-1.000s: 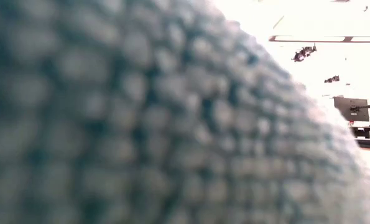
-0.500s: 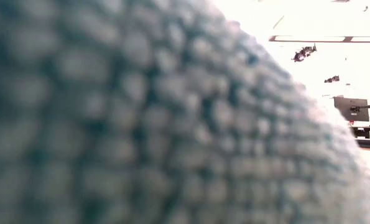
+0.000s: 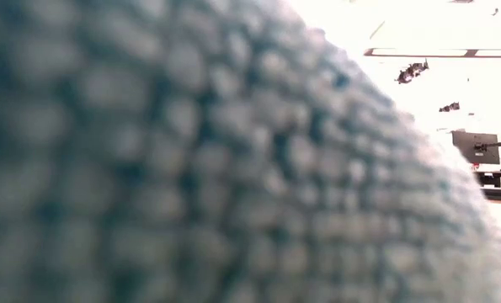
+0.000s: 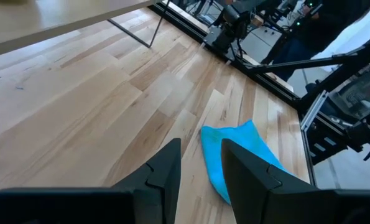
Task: Stack small to large cups/mugs on shelf
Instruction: Return to Home Position
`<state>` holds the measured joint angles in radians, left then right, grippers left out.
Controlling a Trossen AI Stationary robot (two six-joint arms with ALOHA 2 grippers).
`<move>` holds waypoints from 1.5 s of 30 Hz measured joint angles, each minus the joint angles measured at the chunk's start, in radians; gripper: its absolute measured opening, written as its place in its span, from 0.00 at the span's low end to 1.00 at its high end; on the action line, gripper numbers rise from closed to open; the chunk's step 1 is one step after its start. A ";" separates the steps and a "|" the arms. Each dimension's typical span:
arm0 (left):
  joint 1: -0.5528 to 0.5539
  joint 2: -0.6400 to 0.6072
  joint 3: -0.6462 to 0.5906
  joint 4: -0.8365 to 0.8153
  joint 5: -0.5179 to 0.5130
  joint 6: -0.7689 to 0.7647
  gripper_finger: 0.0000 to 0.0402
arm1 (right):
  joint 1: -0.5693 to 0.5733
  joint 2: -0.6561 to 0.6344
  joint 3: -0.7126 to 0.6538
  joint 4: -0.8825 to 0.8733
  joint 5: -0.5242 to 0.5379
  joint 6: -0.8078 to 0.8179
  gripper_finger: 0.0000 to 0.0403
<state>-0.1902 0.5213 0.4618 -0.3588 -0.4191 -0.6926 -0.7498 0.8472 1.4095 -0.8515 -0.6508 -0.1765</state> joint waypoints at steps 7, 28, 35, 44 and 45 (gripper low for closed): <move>0.000 0.000 0.000 -0.001 -0.020 0.002 0.26 | 0.000 -0.170 -0.249 0.297 0.052 0.104 0.27; 0.000 0.000 0.000 0.000 -0.073 -0.021 0.26 | 0.051 -0.425 -0.783 0.974 0.435 0.371 0.27; 0.000 0.000 0.000 0.000 -0.091 -0.038 0.26 | 0.174 -0.431 -0.827 1.005 0.663 0.379 0.27; 0.000 0.000 0.000 0.006 -0.091 -0.048 0.26 | 0.333 -0.428 -0.839 1.050 0.764 0.354 0.27; 0.000 0.000 0.000 0.007 -0.091 -0.048 0.26 | 0.352 -0.428 -0.839 1.050 0.764 0.352 0.27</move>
<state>-0.1902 0.5217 0.4620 -0.3523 -0.5106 -0.7406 -0.3978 0.4191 0.5709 0.1986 0.1136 0.1754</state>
